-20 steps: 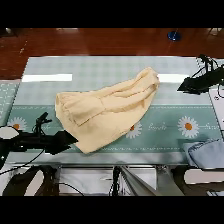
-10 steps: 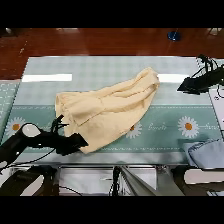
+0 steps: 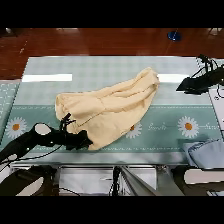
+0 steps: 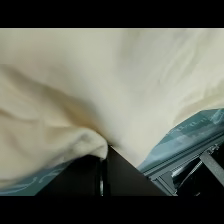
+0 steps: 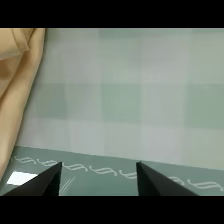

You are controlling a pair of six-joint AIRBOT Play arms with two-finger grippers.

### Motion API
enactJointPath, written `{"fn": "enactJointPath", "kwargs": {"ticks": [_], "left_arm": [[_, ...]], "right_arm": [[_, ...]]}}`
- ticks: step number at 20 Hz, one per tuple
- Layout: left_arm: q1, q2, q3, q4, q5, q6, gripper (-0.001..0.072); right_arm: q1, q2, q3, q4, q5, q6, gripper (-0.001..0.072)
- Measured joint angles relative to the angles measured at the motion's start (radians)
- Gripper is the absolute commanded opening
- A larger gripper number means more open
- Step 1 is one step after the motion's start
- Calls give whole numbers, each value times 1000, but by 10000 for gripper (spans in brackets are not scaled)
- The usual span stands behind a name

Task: Fold the shirts.

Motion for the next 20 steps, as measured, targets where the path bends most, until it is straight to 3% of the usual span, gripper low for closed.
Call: {"fn": "enactJointPath", "kwargs": {"ticks": [7,16,19,20], "left_arm": [[-5,-6,0,-4,0,25,21],[-5,-7,0,-3,-16,28,22],[-5,-7,0,-3,-21,28,22],[-5,-8,2,-2,-23,28,22]], "right_arm": [[13,-116,0,203,-4,-40,529],[151,-231,1,286,-64,-61,512],[202,-246,1,283,-120,-42,367],[219,-251,1,275,-140,-35,239]]}}
